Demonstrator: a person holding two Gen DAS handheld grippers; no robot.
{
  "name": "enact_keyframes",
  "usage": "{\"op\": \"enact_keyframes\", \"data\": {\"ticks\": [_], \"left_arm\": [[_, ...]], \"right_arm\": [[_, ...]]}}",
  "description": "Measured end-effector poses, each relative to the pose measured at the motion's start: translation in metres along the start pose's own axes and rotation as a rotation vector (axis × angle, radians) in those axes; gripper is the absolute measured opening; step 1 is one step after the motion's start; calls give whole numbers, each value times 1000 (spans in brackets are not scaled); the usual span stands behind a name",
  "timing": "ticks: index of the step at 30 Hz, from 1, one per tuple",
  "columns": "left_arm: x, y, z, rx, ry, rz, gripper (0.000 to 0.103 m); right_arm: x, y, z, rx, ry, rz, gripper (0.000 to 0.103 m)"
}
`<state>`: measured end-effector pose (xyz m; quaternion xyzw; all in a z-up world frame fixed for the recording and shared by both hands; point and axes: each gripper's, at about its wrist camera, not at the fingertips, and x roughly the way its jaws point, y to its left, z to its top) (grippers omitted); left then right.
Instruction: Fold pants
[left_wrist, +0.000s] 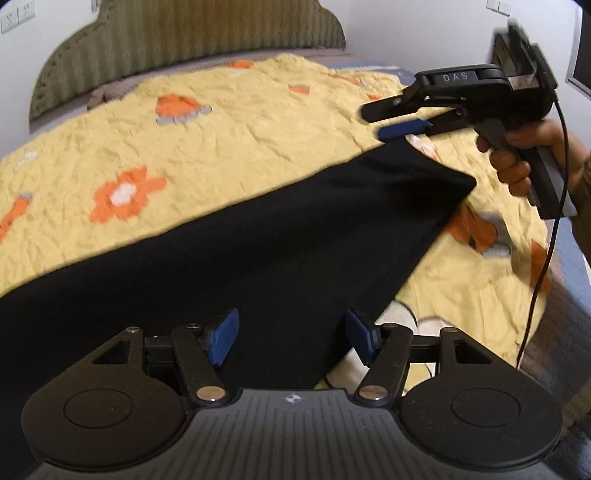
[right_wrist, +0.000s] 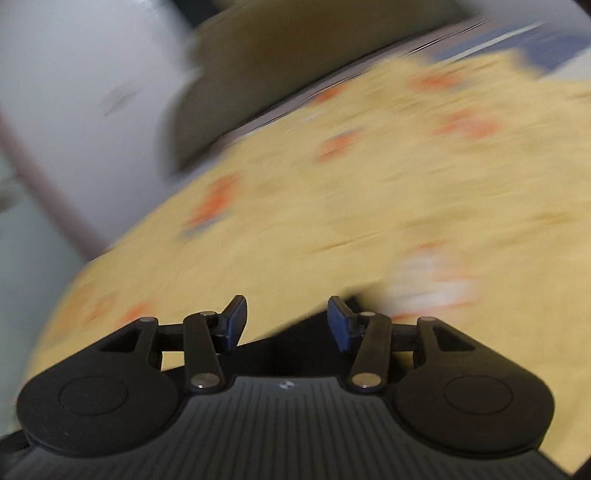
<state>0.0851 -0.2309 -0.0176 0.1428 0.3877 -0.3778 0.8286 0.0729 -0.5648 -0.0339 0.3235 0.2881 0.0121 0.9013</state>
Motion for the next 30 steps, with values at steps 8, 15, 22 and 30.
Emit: {"op": "enact_keyframes", "data": {"ticks": [8,15,22,30], "left_arm": [[6,-13,-10,57,3,34,68],[11,-18,-14,98,-2,35,76],[12,-12,-14,72,-10,7,78],[12,-11,-16,69,-17,-3,79]], "right_arm": [[49,108,-38,-1004,271,-60,32],[94,137,-41,-1173,504,130,24],[130,138,-30,-1105,718,246,18],[120,135,-23,-1071,577,176,2]]}}
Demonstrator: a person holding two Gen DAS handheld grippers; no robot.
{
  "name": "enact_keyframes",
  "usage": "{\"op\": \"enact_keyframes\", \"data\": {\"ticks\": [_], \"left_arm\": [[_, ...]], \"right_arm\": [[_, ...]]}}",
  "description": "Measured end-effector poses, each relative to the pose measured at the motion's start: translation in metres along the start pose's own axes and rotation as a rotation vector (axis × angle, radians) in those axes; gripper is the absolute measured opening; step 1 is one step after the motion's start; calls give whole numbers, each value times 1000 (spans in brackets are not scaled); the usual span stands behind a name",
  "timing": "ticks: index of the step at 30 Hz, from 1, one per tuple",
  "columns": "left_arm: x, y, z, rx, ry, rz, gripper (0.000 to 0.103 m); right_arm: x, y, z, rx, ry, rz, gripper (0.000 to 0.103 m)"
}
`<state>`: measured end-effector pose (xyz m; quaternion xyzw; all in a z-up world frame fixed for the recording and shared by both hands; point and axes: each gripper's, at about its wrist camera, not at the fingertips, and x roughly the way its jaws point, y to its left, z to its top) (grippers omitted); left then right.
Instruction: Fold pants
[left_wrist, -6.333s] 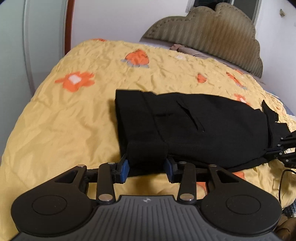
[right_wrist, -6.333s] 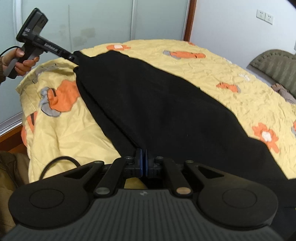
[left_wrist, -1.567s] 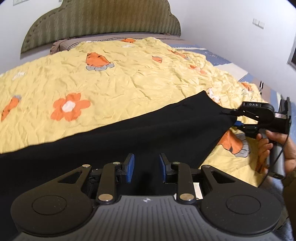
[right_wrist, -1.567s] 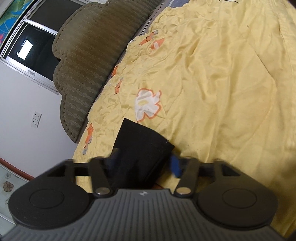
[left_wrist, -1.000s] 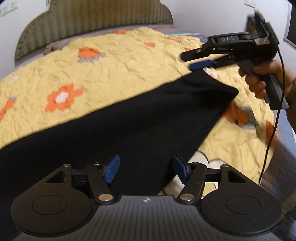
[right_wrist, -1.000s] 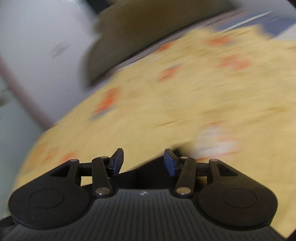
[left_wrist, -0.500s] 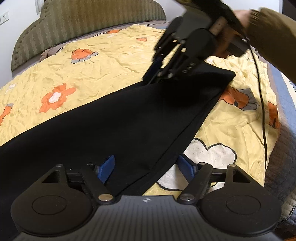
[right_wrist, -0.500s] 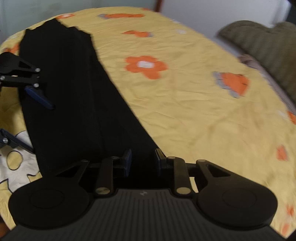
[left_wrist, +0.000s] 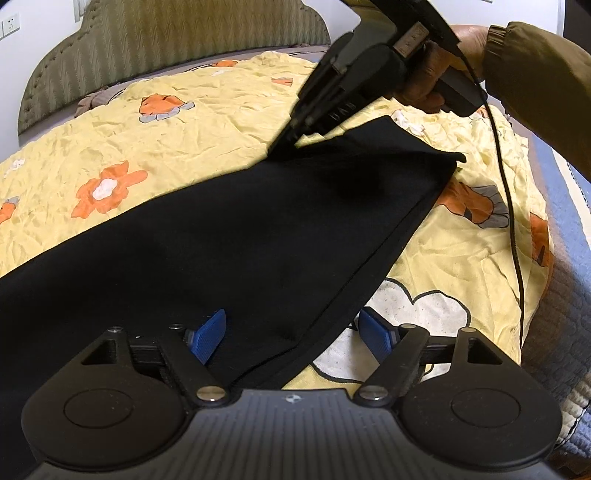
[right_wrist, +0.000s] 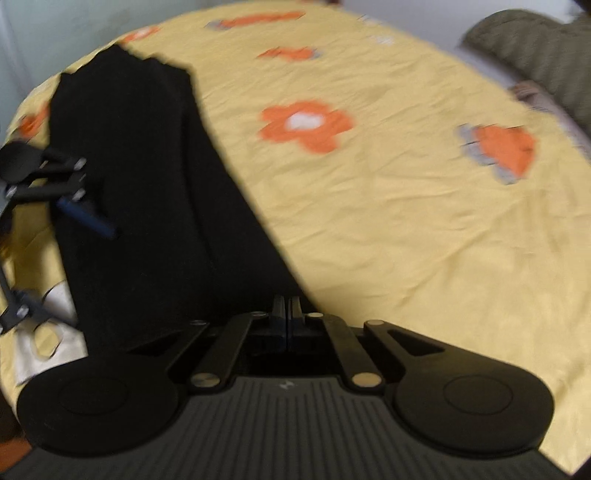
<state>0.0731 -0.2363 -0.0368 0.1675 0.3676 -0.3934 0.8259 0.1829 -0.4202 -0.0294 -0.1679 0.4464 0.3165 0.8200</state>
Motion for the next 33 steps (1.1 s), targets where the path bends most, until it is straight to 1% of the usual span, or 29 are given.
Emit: {"op": "enact_keyframes", "data": {"ticks": [2,3,6,8,10,11,12,13,15,16,17,18,19,20,21,22,23,24,26,27,28,29,30,31,33], "left_arm": [[0,-1,0,5,0,1,80],[0,-1,-1,5,0,1,80],[-2,0,0,-5,2,-7,80],[-9,4,1,-26,-4,-25,80],[-19,14,1,-63,-40,-25,80],[-24,22,1,-88,-57,-12,80],[-26,30,1,-114,-58,-2,80],[-26,40,-1,-146,-39,0,80],[-20,58,-7,-207,33,-22,80],[-23,63,-12,-216,30,-43,80],[-29,65,-15,-209,26,-48,80],[-37,65,-19,-199,27,-42,80],[-46,66,-23,-190,15,-29,80],[-58,68,-28,-183,-8,-11,80],[-70,73,-33,-180,-29,9,80],[-82,79,-39,-185,-51,41,80],[-94,87,-44,-200,-67,81,80],[-105,97,-49,-221,-77,129,80],[-126,122,-61,-292,-97,260,80],[-136,135,-68,-335,-108,329,80],[-147,149,-77,-390,-121,404,80],[-157,164,-87,-453,-124,475,80],[-166,176,-95,-504,-124,526,80],[-176,188,-106,-558,-127,579,80],[-194,203,-125,-641,-150,653,80]], "right_arm": [[-5,-2,0,22,-42,-65,2],[-5,-3,1,26,-42,-80,2],[6,1,3,3,7,-103,1],[15,5,4,-13,17,-197,2],[14,2,3,31,18,-241,3],[7,4,2,46,-14,-263,11],[-1,8,1,75,-57,-263,15],[-14,12,-2,109,-112,-238,15],[-31,21,-12,161,-188,-179,26],[-36,25,-20,194,-201,-158,36],[-37,27,-28,224,-185,-125,44],[-36,27,-36,252,-134,-83,46],[-29,31,-46,254,-40,-94,46],[-26,40,-53,221,3,-165,48],[-33,47,-58,227,-26,-201,48],[-44,53,-60,276,-64,-226,46],[-55,63,-59,305,-117,-261,44],[-67,79,-56,311,-200,-284,44],[-80,115,-46,308,-350,-285,44],[-79,134,-39,308,-398,-280,44],[-73,156,-28,296,-426,-277,49],[-64,178,-17,266,-440,-287,51],[-53,200,-7,215,-447,-304,51],[-39,228,5,127,-445,-335,50],[-17,277,23,-58,-458,-386,47]]}}
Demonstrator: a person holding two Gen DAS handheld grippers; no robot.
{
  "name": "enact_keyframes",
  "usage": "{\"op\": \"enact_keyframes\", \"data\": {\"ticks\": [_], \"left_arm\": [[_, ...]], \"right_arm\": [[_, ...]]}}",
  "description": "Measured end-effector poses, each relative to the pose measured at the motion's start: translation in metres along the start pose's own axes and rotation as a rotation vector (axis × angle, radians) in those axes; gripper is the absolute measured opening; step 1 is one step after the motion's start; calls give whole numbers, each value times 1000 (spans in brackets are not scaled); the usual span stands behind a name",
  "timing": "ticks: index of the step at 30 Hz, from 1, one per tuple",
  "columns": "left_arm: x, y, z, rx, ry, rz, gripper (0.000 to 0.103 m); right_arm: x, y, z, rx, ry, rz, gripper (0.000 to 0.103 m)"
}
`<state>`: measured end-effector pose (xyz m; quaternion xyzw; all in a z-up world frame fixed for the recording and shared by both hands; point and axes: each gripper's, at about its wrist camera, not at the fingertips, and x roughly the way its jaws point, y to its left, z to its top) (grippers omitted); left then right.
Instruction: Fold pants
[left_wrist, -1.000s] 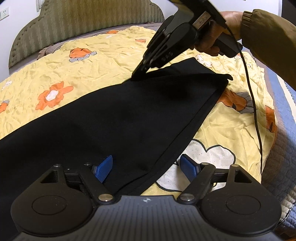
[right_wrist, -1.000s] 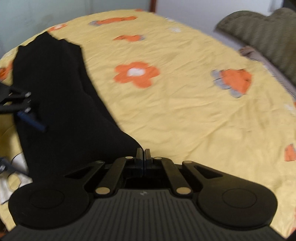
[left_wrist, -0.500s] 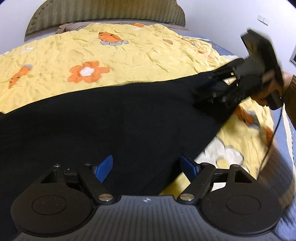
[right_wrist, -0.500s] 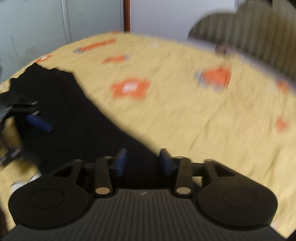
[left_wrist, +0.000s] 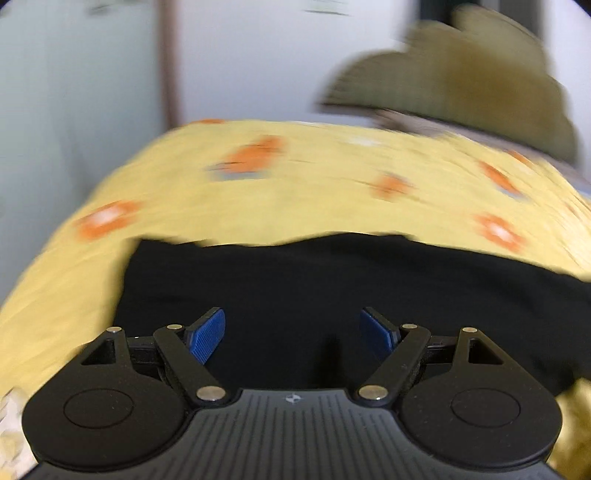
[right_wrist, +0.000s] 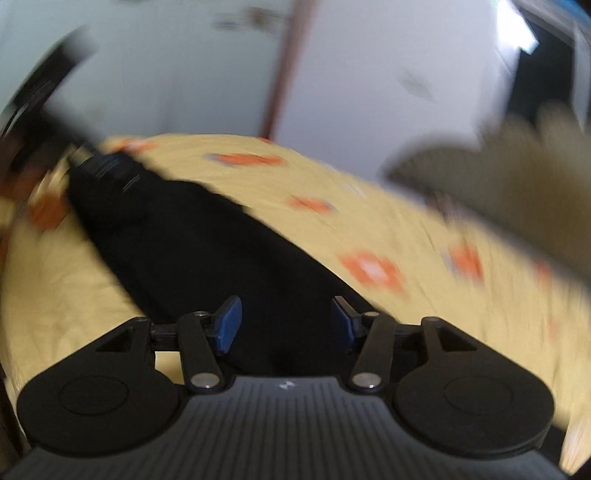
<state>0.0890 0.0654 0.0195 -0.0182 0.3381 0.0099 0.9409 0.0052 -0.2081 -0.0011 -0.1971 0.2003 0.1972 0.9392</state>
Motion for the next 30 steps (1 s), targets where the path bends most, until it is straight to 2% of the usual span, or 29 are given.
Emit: {"op": "enact_keyframes", "data": {"ticks": [2,3,5,7,11,14,15,18,24,28,30], "left_arm": [[-7,28,-8,-80,-35,50,80],[-12,38,-13,-115,-63,62,80],[-23,65,-27,-192,-117,54,80],[-27,86,-34,-272,-128,17,81],[-17,123,-41,-449,-50,-89,81],[-10,136,-48,-531,-5,-178,81],[-10,139,-50,-553,4,-187,81],[-13,148,-59,-605,12,-211,81],[5,168,-61,-812,7,-375,81],[15,167,-57,-850,17,-361,80],[11,166,-56,-850,-7,-371,78]], "right_arm": [[4,45,11,-139,-51,6,42],[8,60,15,-164,-58,8,40],[19,79,22,-154,-43,45,27],[30,88,29,-143,-17,53,23],[47,101,33,-186,44,24,22],[56,112,32,-238,77,-11,22],[58,117,30,-253,82,-27,22],[59,122,28,-289,111,-56,22],[56,120,27,-273,130,-73,22],[57,122,26,-273,133,-93,22],[58,124,25,-279,135,-108,22]]}}
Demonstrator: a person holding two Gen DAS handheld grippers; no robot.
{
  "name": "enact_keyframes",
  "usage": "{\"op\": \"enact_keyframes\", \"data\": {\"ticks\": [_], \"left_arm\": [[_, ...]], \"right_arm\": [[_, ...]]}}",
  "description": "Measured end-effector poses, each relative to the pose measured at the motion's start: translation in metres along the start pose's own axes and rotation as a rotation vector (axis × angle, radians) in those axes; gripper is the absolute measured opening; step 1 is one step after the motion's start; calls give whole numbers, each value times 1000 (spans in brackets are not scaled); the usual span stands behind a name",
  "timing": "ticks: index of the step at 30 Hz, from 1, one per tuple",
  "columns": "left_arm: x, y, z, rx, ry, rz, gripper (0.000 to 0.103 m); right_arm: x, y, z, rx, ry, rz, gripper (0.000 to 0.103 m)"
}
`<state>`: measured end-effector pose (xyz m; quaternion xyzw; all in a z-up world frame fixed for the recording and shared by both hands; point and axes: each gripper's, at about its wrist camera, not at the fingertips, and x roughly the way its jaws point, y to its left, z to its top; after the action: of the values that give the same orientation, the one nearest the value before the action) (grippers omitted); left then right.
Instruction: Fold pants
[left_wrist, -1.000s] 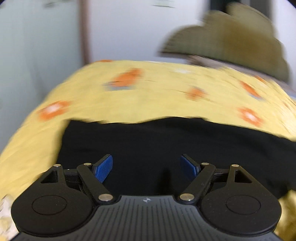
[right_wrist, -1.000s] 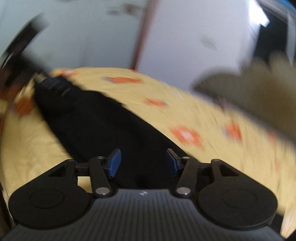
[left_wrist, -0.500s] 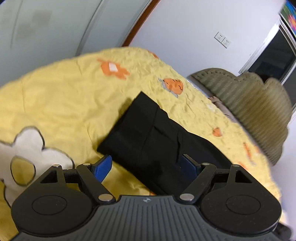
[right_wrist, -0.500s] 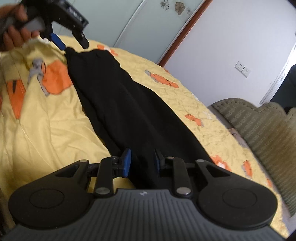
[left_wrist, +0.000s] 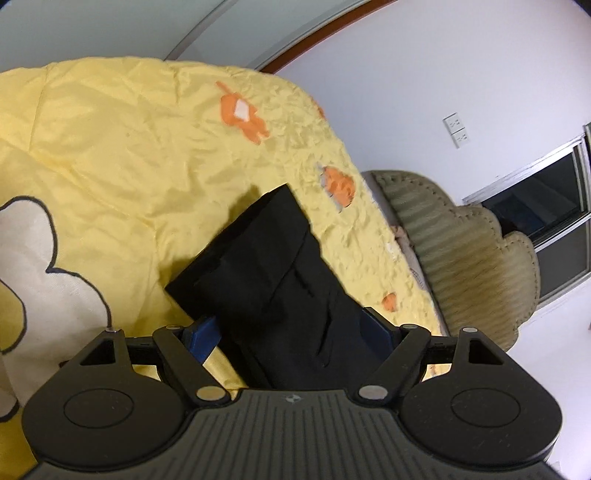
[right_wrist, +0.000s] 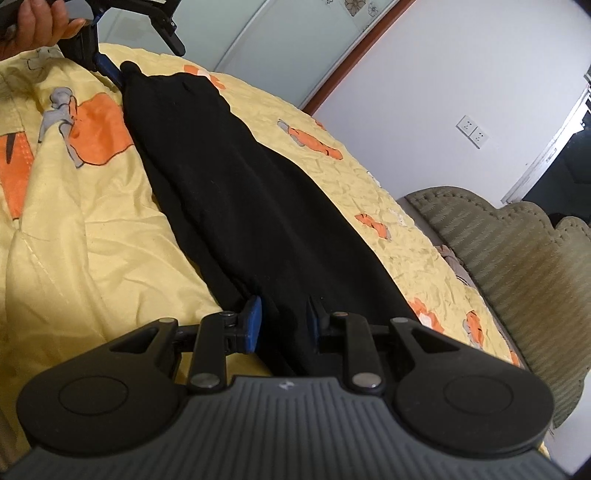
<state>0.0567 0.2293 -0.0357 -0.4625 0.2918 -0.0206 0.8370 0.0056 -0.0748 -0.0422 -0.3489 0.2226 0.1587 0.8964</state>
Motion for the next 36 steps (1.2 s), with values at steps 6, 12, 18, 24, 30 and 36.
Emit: {"op": "enact_keyframes", "data": {"ticks": [6,12,18,24,30,36], "left_arm": [[-1,-13,4,67,11,-29,45],[10,-12,2,64,79,2,12],[-6,-18,5,148,29,79,9],[-22,-15,10,189,-15,129,9],[-11,2,5,160,26,221,9],[-21,-16,3,236,10,271,10]], "right_arm": [[3,10,-1,-49,2,-35,9],[5,16,-3,-85,25,-8,5],[-1,16,-1,-87,10,-8,4],[-15,8,9,-3,-27,48,4],[-10,20,3,-38,5,78,4],[-11,19,-2,-51,19,123,11]]}}
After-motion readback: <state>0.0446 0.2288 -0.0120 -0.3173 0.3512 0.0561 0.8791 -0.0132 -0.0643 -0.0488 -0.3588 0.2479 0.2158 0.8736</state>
